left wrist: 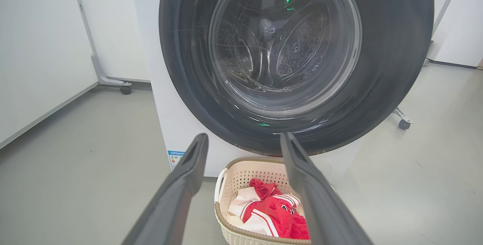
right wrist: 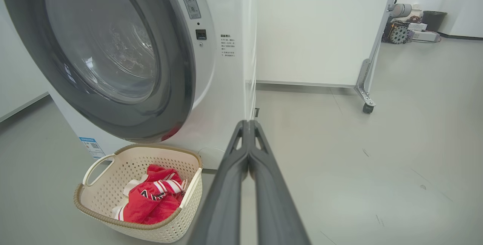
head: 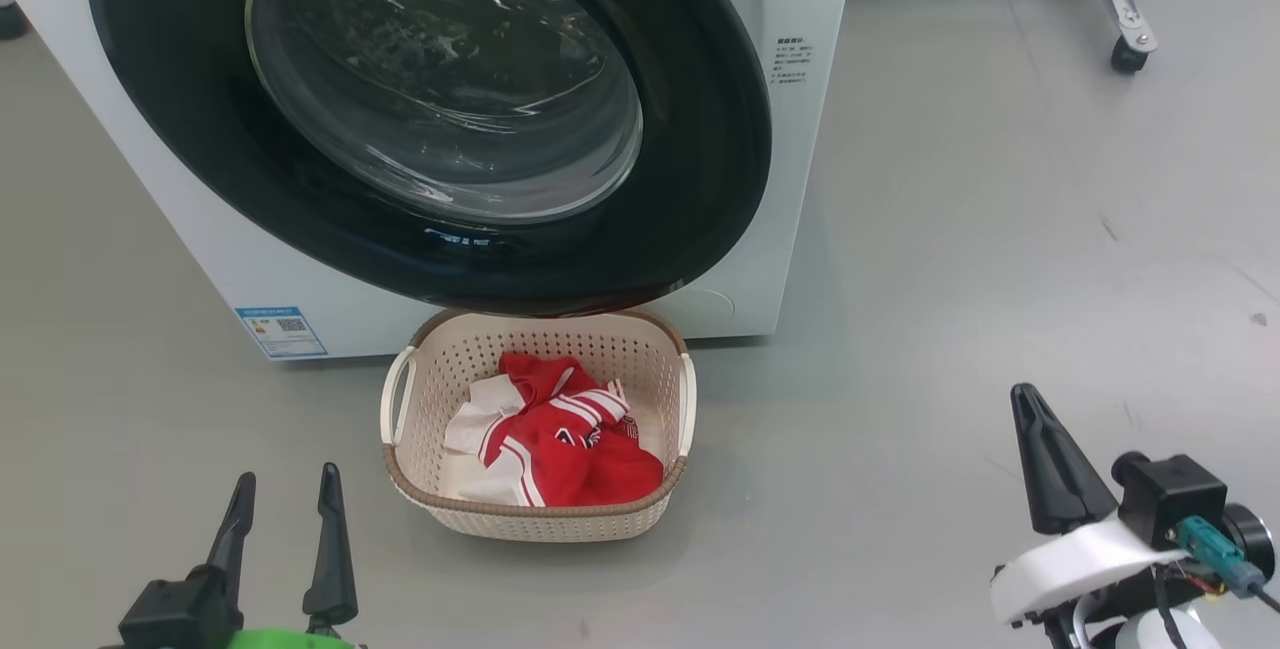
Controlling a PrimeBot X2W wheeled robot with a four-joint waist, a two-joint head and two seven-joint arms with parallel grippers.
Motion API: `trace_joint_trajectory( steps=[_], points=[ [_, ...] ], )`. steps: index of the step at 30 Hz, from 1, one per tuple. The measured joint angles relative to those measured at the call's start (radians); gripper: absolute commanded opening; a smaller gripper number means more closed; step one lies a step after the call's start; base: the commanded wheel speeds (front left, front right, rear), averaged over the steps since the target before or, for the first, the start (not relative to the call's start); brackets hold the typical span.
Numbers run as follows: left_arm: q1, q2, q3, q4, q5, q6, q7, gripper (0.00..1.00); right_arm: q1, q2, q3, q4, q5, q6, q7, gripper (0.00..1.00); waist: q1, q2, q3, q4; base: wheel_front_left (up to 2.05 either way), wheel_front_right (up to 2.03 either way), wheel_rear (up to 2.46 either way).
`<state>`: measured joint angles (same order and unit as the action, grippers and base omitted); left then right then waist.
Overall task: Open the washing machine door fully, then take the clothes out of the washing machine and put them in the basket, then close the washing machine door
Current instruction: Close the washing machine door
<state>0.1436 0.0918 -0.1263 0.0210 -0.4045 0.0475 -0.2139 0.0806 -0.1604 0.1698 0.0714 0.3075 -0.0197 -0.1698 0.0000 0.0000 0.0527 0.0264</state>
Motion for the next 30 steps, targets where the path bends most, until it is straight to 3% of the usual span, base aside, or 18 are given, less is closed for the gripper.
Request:
trace_joint_trajectory(
  steps=[14, 30],
  points=[
    [-0.060, -0.010, -0.038, -0.035, 0.011, -0.001, -0.008, 1.00, -0.198, -0.030, 0.054, -0.015, -0.005, 0.066, 0.064, 0.00, 0.0000, 0.0000, 0.097, 0.053, 0.00, 0.00, 0.00],
    [-0.185, -0.024, -0.073, -0.059, 0.028, -0.018, -0.023, 1.00, -0.582, 0.032, 0.139, 0.036, -0.028, 0.109, 0.110, 0.00, 0.0000, 0.0000, 0.262, 0.137, 0.00, 0.00, 0.00]
  ],
)
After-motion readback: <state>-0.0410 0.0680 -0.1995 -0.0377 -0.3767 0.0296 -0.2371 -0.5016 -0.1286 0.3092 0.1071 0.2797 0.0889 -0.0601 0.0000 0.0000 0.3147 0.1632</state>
